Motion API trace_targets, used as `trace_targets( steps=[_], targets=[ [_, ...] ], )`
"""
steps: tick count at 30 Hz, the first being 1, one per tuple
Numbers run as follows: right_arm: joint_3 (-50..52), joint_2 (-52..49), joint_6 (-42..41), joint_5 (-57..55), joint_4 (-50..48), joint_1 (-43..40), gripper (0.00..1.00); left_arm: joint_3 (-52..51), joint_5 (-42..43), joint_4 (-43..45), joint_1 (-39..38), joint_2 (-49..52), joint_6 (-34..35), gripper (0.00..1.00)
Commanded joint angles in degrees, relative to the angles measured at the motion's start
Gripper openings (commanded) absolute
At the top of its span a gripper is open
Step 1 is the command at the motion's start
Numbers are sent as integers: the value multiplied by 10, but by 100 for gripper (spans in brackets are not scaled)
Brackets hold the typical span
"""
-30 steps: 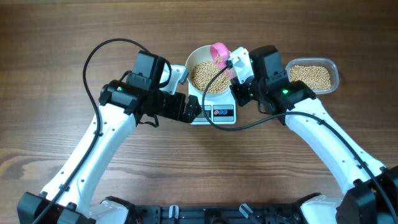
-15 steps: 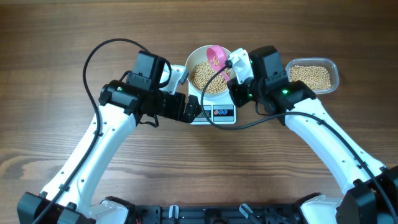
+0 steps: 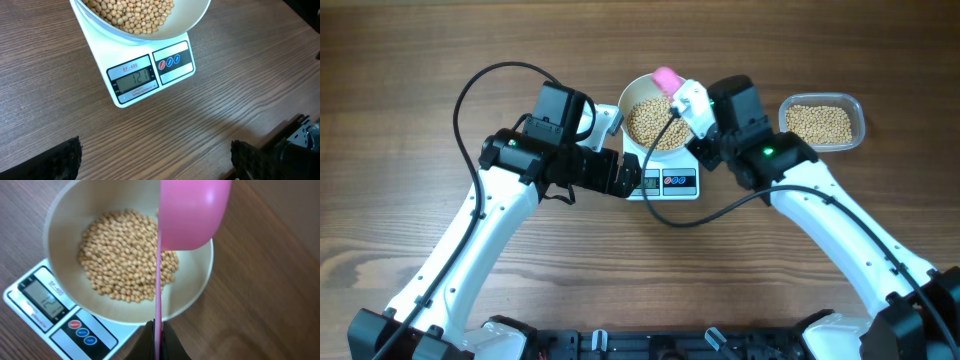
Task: Scoop item into bowl and weigh 150g on scale
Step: 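Tip the scoop to pour soybeans into the white bowl, then move the empty scoop right back into the soybean tub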
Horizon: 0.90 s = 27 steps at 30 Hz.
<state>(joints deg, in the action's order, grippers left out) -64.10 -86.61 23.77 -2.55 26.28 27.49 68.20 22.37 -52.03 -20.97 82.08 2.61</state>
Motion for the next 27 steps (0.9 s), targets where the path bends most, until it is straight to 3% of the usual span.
trace_targets(
  steps=[1, 6, 14, 21, 27],
  targets=[
    [-19, 13, 17, -39, 7, 21, 4, 3, 5, 1, 0, 3, -9, 100],
    [-19, 16, 5, -39, 17, 27, 4, 3, 5, 1, 0, 3, -9, 100],
    [-19, 21, -170, 22, 47, 11, 4, 3, 5, 1, 0, 3, -9, 100],
    [-19, 69, -335, 252, 64, -115, 4, 3, 5, 1, 0, 3, -9, 100],
    [-19, 147, -457, 269, 71, -235, 4, 3, 5, 1, 0, 3, -9, 100]
  ],
)
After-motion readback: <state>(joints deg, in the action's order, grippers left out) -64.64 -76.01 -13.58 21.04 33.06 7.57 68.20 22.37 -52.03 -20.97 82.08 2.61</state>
